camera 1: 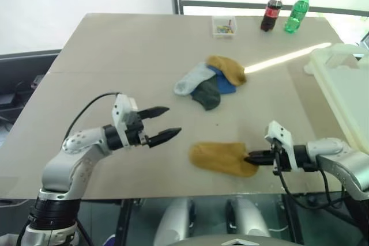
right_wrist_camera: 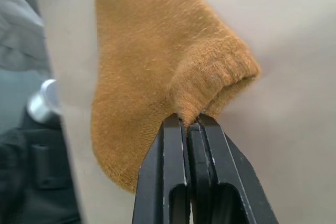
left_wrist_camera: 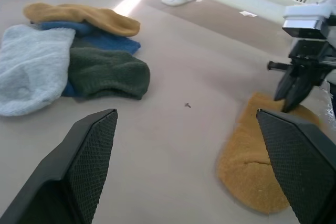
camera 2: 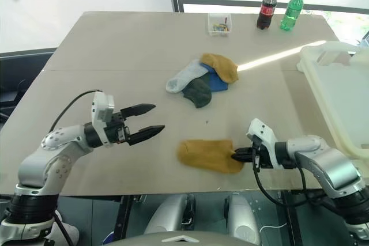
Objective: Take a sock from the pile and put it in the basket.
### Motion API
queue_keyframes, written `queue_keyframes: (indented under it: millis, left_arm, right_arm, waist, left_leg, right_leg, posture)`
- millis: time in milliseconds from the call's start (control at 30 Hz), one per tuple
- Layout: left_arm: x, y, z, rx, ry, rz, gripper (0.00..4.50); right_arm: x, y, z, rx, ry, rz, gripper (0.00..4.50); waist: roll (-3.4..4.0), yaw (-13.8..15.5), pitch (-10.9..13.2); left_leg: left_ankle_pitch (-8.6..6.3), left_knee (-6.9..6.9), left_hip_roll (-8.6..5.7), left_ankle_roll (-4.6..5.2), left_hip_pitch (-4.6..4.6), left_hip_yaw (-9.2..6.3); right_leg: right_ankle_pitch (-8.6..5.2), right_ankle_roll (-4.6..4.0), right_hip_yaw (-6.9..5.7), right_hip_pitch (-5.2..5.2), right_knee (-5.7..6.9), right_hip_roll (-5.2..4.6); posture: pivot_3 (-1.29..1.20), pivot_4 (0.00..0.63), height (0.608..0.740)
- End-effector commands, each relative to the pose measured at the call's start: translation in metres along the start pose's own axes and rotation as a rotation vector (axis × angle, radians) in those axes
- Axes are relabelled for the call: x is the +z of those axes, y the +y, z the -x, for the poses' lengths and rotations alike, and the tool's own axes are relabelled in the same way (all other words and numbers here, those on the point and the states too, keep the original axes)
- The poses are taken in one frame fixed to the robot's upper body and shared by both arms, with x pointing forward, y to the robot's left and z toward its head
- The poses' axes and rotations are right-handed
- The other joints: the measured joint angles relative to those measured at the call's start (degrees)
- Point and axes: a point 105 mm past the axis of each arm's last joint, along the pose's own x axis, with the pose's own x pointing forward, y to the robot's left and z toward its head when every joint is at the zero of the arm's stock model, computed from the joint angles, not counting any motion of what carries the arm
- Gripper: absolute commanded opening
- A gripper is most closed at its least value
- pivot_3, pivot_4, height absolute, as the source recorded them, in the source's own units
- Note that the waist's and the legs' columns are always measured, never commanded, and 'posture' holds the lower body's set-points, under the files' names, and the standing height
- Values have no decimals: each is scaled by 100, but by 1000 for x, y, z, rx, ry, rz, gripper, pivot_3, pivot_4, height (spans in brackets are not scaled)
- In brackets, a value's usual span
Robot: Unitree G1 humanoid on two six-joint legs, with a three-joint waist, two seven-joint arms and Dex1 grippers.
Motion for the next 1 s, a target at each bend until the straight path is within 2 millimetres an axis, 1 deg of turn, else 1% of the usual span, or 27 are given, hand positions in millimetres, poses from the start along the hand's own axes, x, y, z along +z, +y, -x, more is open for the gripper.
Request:
queue_keyframes:
  millis: [33, 133, 167, 233, 300, 433, 533, 600, 633, 700, 767, 867, 933, 1000]
  left_arm:
    - [3, -10, -11, -57, -14, -38, 4500]
    - [1, -14, -18, -89, -18, -35, 4500]
    - [0, -14, -20, -94, -17, -38, 4500]
    - [-1, -14, -24, -105, -8, -50, 4500]
    - [-5, -12, -30, -115, 6, -72, 4500]
    - [-17, -5, -47, -87, 38, -105, 4500]
    - [-27, -8, -55, -114, 66, -124, 4500]
    - [-43, -13, -60, -152, 130, -179, 4500]
    - [-48, -15, -61, -167, 148, -202, 4500]
    - [-50, -16, -62, -162, 143, -179, 4500]
    - [-49, -16, -62, -164, 134, -159, 4500]
    - [-43, -13, -60, -147, 101, -85, 4500]
    - [-42, -11, -58, -136, 96, -46, 4500]
    - [-44, -13, -55, -151, 103, -4, 4500]
  right_arm:
    - [12, -4, 1, -43, -53, 57, 1462]
    - [16, 3, 3, -48, -63, 112, 2867]
    - [17, 7, 5, -41, -64, 120, 2867]
    - [10, 14, 10, -35, -15, 166, 2867]
    - [7, 16, 15, -58, 3, 204, 2867]
    - [14, 8, 22, -162, -27, 241, 2867]
    - [15, 1, 24, -232, -7, 292, 2867]
    - [4, -12, 27, -326, 66, 311, 2867]
    - [1, -14, 27, -338, 82, 317, 2867]
    - [6, -11, 33, -349, 22, 227, 2867]
    - [11, -6, 35, -342, -15, 176, 2867]
    - [6, -3, 29, -348, -14, 114, 2867]
    - [2, -3, 25, -350, 4, 95, 2867]
    - [4, 1, 20, -333, -11, 73, 2867]
  waist:
    - [0, 22, 0]
    - [1, 57, 1]
    - [1, 72, 1]
    - [1, 91, 1]
    - [2, 114, 1]
    - [2, 103, 1]
    - [1, 75, 1]
    - [3, 80, 1]
    - [3, 84, 0]
    - [3, 93, 1]
    - [1, 93, 2]
    - [2, 82, 1]
    - [2, 76, 1]
    - [2, 75, 1]
  left_leg:
    - [0, 0, 0, 0, -1, -1]
    - [0, 0, 1, -1, -4, -2]
    - [0, 0, 1, -1, -4, -3]
    - [0, 0, 1, -1, -6, -5]
    - [0, 1, -2, -1, -9, -7]
    - [0, 4, -3, -1, -10, -7]
    - [0, 6, -2, 0, -10, -7]
    - [0, 5, -1, 0, -10, -7]
    - [0, 5, -1, -1, -10, -7]
    - [0, 5, -2, -1, -11, -7]
    - [0, 6, -2, 0, -13, -8]
    - [0, 7, -1, 0, -14, -11]
    - [0, 7, -1, 0, -13, -11]
    - [0, 8, -1, 0, -12, -11]
  right_leg:
    - [1, 1, 5, 0, 0, 0]
    - [3, 2, 6, -1, 1, -4]
    - [2, 2, 6, -1, 1, -4]
    - [-3, -8, 5, -1, 0, -6]
    - [-8, -16, 2, -1, 0, -11]
    - [-8, -16, 0, 0, -4, -11]
    - [-7, -15, 1, 0, -2, -6]
    - [3, 3, 0, -1, -1, -4]
    - [3, 3, -1, 0, 0, -4]
    - [2, 1, -2, -1, -1, -5]
    - [3, 3, -2, -1, -1, -6]
    - [5, 6, -2, 0, -1, -7]
    - [4, 5, -2, 0, 0, -7]
    - [4, 5, -3, -1, 3, -7]
  posture:
    - [0, 150, 729]
    - [0, 150, 729]
    - [0, 150, 729]
    - [0, 150, 729]
    - [0, 150, 729]
    - [0, 150, 729]
    - [0, 150, 729]
    - [0, 150, 729]
    - [0, 150, 729]
    - [0, 150, 729]
    - [0, 150, 729]
    - [0, 150, 729]
    - [0, 150, 729]
    - [0, 150, 729]
